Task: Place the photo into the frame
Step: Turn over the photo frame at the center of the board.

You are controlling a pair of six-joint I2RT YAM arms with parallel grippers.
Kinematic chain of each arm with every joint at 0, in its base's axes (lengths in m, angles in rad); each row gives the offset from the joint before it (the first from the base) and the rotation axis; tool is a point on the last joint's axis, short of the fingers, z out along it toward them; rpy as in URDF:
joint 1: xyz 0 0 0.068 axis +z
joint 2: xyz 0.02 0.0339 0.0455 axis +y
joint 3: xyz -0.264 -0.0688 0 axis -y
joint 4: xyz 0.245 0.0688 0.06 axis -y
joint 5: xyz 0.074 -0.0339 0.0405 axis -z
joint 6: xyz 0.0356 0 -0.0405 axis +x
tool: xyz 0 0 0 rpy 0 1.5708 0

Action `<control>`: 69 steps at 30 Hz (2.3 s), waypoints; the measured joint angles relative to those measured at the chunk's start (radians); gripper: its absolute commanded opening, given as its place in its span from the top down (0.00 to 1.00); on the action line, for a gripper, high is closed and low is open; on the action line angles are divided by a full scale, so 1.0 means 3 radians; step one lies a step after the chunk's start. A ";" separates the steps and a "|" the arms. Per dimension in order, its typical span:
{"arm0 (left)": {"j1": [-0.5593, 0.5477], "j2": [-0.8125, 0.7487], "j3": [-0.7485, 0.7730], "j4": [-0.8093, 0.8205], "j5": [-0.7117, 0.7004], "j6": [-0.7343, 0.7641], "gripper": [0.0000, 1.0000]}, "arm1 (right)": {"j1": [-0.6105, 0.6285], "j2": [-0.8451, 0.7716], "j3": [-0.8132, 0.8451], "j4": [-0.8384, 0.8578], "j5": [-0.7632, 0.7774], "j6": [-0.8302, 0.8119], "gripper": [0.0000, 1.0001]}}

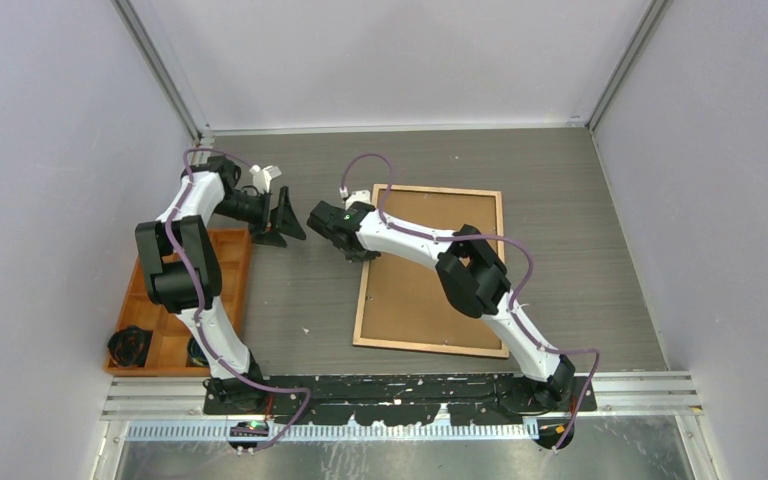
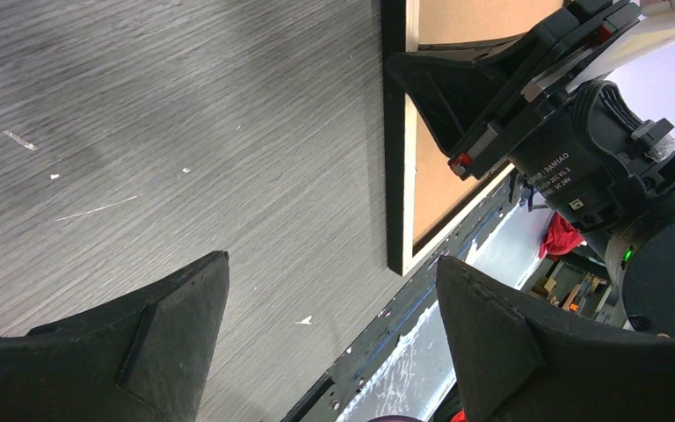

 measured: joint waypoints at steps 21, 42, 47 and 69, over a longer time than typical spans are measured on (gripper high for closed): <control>0.0000 -0.0052 -0.0123 -0.0003 -0.0103 -0.0020 0.15 | -0.0005 -0.1020 0.0317 0.0463 -0.0916 0.0473 0.99; -0.0298 -0.1066 0.0571 -0.0122 0.0023 -0.0707 0.20 | -0.0562 -0.2047 -0.1410 0.2894 -0.2192 0.1380 0.99; -0.0795 -0.1077 0.0595 -0.0042 -0.0175 -0.0908 0.22 | -0.0662 -0.2150 -0.1476 0.2913 -0.2215 0.1405 0.99; -0.1736 -0.0605 0.1450 -0.0020 -0.0655 -0.1166 0.23 | -0.0899 -0.3071 -0.1654 0.1768 -0.2101 0.0813 0.37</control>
